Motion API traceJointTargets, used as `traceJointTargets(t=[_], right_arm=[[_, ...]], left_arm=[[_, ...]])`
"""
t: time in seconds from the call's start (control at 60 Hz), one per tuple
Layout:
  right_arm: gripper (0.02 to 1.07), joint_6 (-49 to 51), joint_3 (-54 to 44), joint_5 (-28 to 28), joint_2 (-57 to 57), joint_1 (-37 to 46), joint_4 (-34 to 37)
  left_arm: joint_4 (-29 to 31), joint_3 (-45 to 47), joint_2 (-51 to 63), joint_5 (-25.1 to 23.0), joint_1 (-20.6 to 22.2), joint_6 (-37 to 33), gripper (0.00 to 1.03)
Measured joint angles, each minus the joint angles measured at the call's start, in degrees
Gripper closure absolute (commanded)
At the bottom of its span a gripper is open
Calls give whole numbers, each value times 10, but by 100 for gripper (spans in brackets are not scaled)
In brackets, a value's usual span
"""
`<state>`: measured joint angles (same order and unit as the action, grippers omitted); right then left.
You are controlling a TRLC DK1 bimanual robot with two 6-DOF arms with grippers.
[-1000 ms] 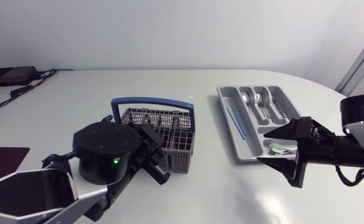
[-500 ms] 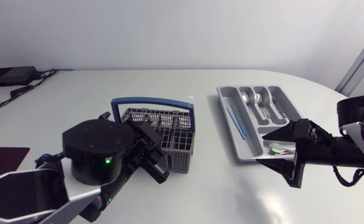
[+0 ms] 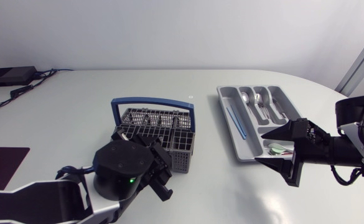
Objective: Unload the cutlery basket into the drawer organizer.
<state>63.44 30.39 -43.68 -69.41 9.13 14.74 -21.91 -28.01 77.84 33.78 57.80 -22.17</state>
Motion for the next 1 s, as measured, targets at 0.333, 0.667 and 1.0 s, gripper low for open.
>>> traceJointTargets(t=[0.333, 0.667, 1.0], right_arm=[[17, 13, -5, -11, -19, 12, -2], [17, 14, -5, -11, -23, 12, -2], [17, 18, -5, -11, -26, 12, -2]], left_arm=[[-22, -8, 23, 11, -8, 2, 47], [-20, -8, 10, 15, -23, 1, 47], [-25, -9, -19, 26, -25, 1, 47]])
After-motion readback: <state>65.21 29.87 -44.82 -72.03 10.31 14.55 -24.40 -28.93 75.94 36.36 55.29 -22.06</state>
